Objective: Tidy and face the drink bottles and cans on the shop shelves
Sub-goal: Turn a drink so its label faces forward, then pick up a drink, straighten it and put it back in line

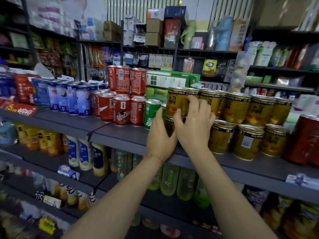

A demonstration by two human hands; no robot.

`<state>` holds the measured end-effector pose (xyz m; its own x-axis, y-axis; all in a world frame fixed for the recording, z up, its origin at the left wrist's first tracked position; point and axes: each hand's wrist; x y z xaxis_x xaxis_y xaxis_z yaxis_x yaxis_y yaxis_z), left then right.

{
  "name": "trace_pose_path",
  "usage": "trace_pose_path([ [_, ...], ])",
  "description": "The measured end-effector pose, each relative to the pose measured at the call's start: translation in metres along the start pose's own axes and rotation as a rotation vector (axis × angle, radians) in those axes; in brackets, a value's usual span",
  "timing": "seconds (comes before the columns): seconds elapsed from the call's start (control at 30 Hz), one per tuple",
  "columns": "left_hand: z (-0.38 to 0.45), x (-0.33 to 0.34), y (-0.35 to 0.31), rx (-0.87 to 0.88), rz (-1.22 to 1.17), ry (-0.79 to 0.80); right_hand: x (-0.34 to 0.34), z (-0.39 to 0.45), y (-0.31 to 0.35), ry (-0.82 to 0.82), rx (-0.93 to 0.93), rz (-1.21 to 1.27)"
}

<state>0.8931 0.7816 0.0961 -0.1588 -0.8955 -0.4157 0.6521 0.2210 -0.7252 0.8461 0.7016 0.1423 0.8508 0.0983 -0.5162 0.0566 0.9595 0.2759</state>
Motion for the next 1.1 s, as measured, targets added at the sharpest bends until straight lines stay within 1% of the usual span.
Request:
trace_pose_path([
  [0.07,-0.022,-0.010,0.005,0.098,-0.005,-0.064,-0.009,-0.015,0.015,-0.038,-0.059,0.020],
  [0.1,-0.034,-0.021,0.010,0.148,0.003,-0.089,-0.012,-0.023,0.025,-0.024,-0.094,0.052],
  [0.13,-0.046,-0.035,0.015,0.182,-0.003,-0.091,-0.014,-0.033,0.035,0.016,-0.119,0.094],
  [0.2,-0.071,-0.077,0.027,0.164,-0.022,-0.025,-0.011,-0.052,0.063,0.151,-0.101,0.195],
  [0.3,-0.109,-0.150,0.061,-0.026,0.022,0.177,0.010,-0.087,0.117,0.401,0.042,0.379],
  [0.37,-0.139,-0.198,0.098,-0.150,0.026,0.280,0.033,-0.120,0.159,0.510,0.131,0.511],
  [0.4,-0.155,-0.223,0.119,-0.208,0.009,0.306,0.048,-0.138,0.177,0.565,0.177,0.563],
  [0.5,-0.209,-0.289,0.187,-0.399,-0.094,0.295,0.097,-0.196,0.230,0.737,0.301,0.639],
  [0.6,-0.258,-0.339,0.242,-0.550,-0.150,0.233,0.140,-0.246,0.272,0.850,0.431,0.685],
  [0.7,-0.286,-0.377,0.280,-0.690,-0.244,0.216,0.173,-0.277,0.306,0.924,0.515,0.721],
  [0.77,-0.290,-0.400,0.302,-0.746,-0.286,0.191,0.193,-0.284,0.326,0.954,0.537,0.741],
  [0.93,-0.271,-0.434,0.354,-0.786,-0.306,0.115,0.255,-0.270,0.367,0.995,0.514,0.764],
  [1.0,-0.255,-0.444,0.375,-0.783,-0.345,0.131,0.286,-0.259,0.382,0.977,0.531,0.790],
  [1.1,-0.222,-0.470,0.411,-0.774,-0.284,0.178,0.345,-0.238,0.408,0.939,0.575,0.871],
])
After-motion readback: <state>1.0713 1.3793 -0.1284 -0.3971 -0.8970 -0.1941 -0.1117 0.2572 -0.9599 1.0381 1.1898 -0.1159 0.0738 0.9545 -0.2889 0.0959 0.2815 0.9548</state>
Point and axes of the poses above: each hand's wrist, its own z-axis towards the middle knuckle, its own x-axis out of the palm, y = z × x, and after that the axes turned 13 degrees about y, right-handed
